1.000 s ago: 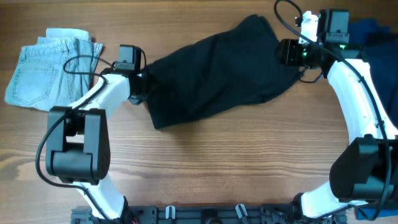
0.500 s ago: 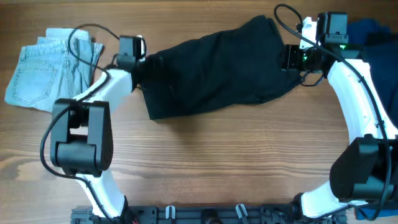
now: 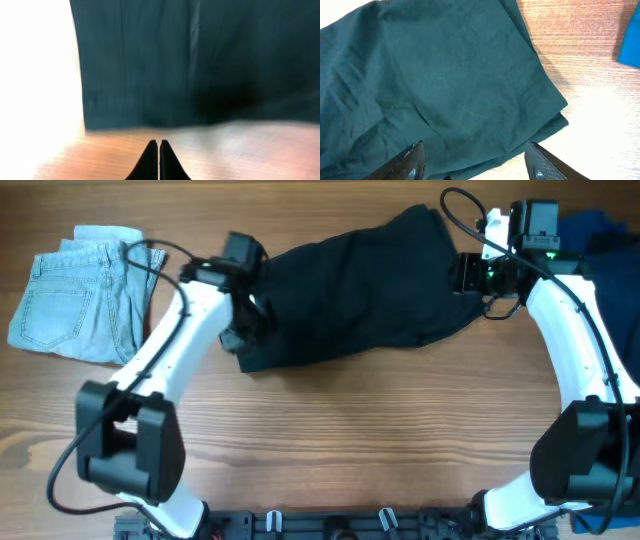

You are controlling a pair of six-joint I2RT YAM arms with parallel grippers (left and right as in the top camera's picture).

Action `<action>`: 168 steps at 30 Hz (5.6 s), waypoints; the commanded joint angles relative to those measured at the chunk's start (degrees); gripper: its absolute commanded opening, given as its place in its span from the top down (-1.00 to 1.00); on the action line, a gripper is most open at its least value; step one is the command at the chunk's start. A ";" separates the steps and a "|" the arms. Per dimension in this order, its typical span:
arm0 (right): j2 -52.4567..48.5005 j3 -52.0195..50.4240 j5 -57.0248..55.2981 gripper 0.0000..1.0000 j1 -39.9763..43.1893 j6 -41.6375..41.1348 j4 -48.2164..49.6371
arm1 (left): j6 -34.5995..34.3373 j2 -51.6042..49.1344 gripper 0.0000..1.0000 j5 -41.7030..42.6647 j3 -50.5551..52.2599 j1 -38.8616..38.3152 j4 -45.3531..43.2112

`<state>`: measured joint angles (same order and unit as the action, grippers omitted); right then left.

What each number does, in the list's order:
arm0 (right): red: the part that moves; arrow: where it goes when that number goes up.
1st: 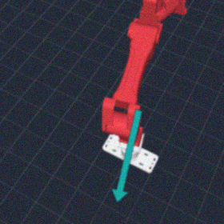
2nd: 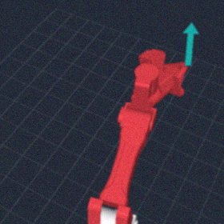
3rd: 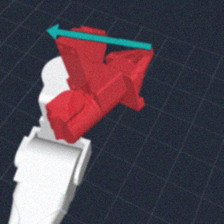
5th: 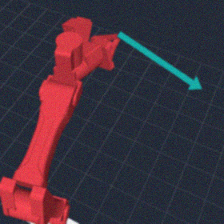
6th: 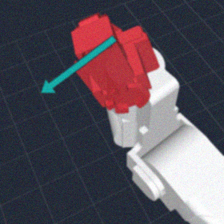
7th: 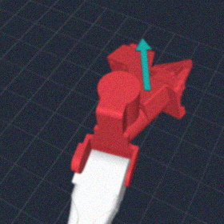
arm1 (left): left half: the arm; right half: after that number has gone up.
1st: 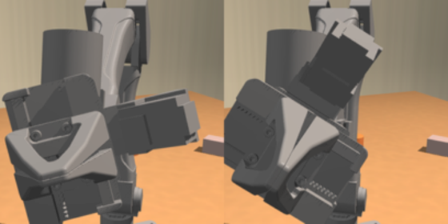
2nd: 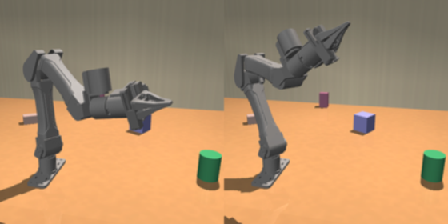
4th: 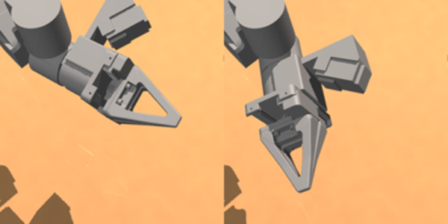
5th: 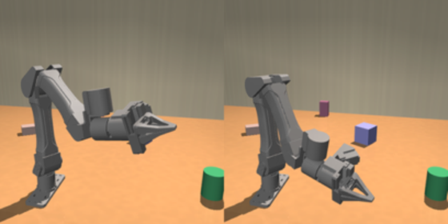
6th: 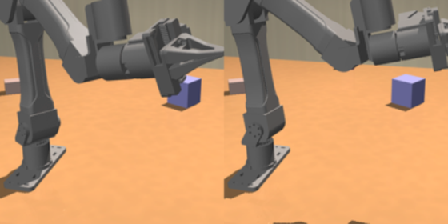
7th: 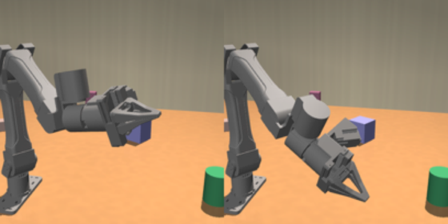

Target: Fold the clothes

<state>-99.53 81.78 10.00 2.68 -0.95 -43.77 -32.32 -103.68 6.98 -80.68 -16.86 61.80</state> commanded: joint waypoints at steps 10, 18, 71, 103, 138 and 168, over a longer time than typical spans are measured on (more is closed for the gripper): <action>-0.66 -0.70 -1.25 -0.29 -0.09 0.79 -1.18 | -2.91 -1.14 0.92 0.92 4.31 -7.30 2.75; -0.66 -0.70 -1.49 -0.37 -0.09 0.98 -1.49 | -2.95 -1.14 0.92 -6.10 16.02 -7.30 -13.62; -21.09 -6.56 -5.03 0.06 -0.22 -19.19 5.49 | 12.66 3.65 -0.60 -10.01 15.93 2.12 -40.61; -8.26 -4.00 -4.85 0.92 10.08 -8.24 3.67 | 2.91 11.74 0.53 3.21 14.82 2.73 -45.03; 7.02 -4.26 6.45 0.91 -8.31 -5.20 5.35 | -7.43 -9.57 0.92 23.67 12.63 -11.04 -63.78; 7.02 -4.28 6.29 0.91 -8.31 -5.20 5.11 | -0.68 -11.41 0.92 2.93 -4.31 -19.04 -39.65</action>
<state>-92.36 77.28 16.60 -5.34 -7.18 -38.72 -36.84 -117.69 15.77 -81.93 -35.64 22.46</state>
